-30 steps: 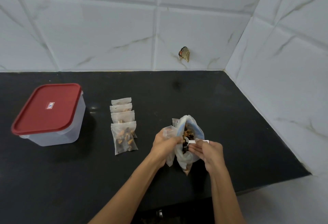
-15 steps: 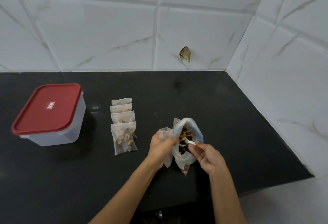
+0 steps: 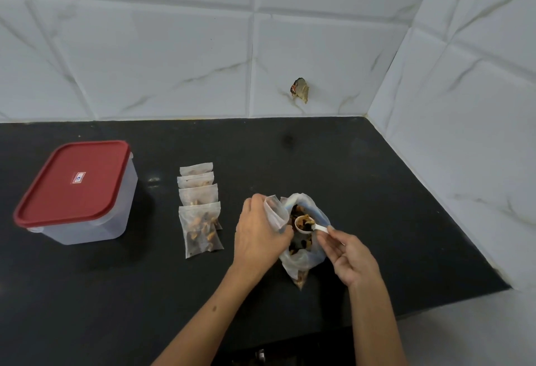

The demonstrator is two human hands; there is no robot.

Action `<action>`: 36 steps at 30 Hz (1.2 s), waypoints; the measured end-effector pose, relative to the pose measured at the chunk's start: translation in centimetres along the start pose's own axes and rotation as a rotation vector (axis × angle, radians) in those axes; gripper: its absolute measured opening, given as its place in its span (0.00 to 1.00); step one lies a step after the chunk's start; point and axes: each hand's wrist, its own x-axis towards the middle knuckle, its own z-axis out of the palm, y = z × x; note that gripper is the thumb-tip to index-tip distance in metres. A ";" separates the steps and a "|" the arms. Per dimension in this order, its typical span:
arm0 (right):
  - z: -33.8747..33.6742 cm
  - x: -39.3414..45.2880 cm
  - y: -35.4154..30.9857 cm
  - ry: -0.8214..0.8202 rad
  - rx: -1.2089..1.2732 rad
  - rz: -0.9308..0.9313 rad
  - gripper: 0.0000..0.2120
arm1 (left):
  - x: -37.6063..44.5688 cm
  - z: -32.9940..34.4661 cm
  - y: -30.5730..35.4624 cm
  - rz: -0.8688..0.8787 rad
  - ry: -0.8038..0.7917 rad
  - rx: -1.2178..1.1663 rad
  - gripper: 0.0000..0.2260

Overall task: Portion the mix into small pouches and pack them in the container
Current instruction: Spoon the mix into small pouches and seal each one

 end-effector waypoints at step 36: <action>3.6 -8.2 -2.7 -0.238 -1.187 -1.125 0.14 | 1.1 0.8 2.4 0.023 -0.094 -0.334 0.21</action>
